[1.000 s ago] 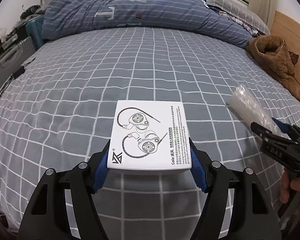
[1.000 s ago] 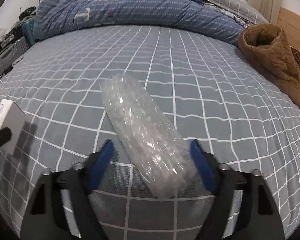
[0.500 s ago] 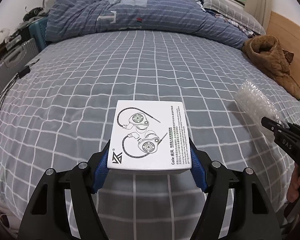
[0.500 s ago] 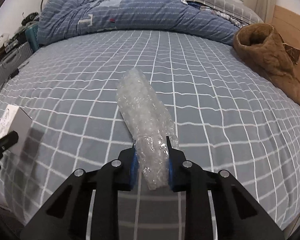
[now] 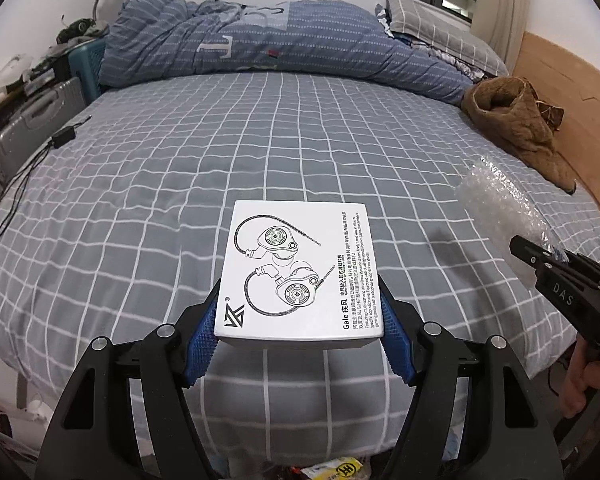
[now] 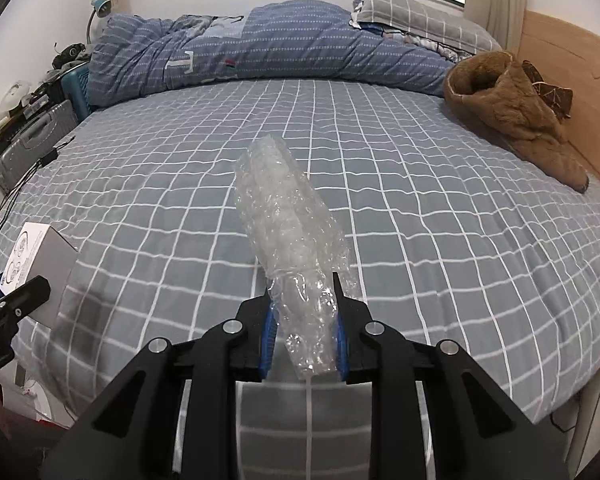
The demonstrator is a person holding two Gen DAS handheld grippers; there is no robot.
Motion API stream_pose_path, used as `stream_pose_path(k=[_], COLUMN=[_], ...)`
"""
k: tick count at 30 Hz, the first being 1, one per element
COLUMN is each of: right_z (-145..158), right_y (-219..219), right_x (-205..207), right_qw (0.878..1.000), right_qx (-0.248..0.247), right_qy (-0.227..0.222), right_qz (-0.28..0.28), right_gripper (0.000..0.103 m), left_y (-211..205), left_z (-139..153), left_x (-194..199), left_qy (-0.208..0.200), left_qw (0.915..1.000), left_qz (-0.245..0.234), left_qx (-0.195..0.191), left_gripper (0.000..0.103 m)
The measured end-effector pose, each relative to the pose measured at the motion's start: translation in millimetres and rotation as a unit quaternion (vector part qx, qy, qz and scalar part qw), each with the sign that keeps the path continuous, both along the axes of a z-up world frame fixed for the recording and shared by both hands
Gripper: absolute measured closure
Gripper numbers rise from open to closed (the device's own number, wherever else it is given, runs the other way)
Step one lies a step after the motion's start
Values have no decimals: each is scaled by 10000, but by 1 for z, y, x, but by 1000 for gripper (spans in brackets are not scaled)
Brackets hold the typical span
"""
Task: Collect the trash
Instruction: 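Carry the white box and bubble wrap in both tools over the bin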
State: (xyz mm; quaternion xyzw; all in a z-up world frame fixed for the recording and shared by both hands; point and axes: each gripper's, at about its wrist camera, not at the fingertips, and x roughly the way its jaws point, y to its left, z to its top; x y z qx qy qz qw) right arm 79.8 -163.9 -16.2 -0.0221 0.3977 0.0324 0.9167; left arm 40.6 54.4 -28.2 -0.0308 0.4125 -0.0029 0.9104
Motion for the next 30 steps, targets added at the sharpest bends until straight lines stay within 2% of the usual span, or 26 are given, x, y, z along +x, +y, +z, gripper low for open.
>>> stream_pose_path(k=[15, 30], right_z=[24, 26], right_y=[12, 18], right_x=[-80, -157], right_qw=[9997, 9995], right_qx=[27, -46], right_qy=[-181, -181], right_qz=[134, 240], right_gripper=[81, 81], left_y=[-17, -24], left_z=[13, 14], left_x=[-64, -119], left_qy=[-67, 20], left_qw=[10000, 9998], left_qz=[-17, 3], left_qx=[-41, -220], left_gripper=[35, 35])
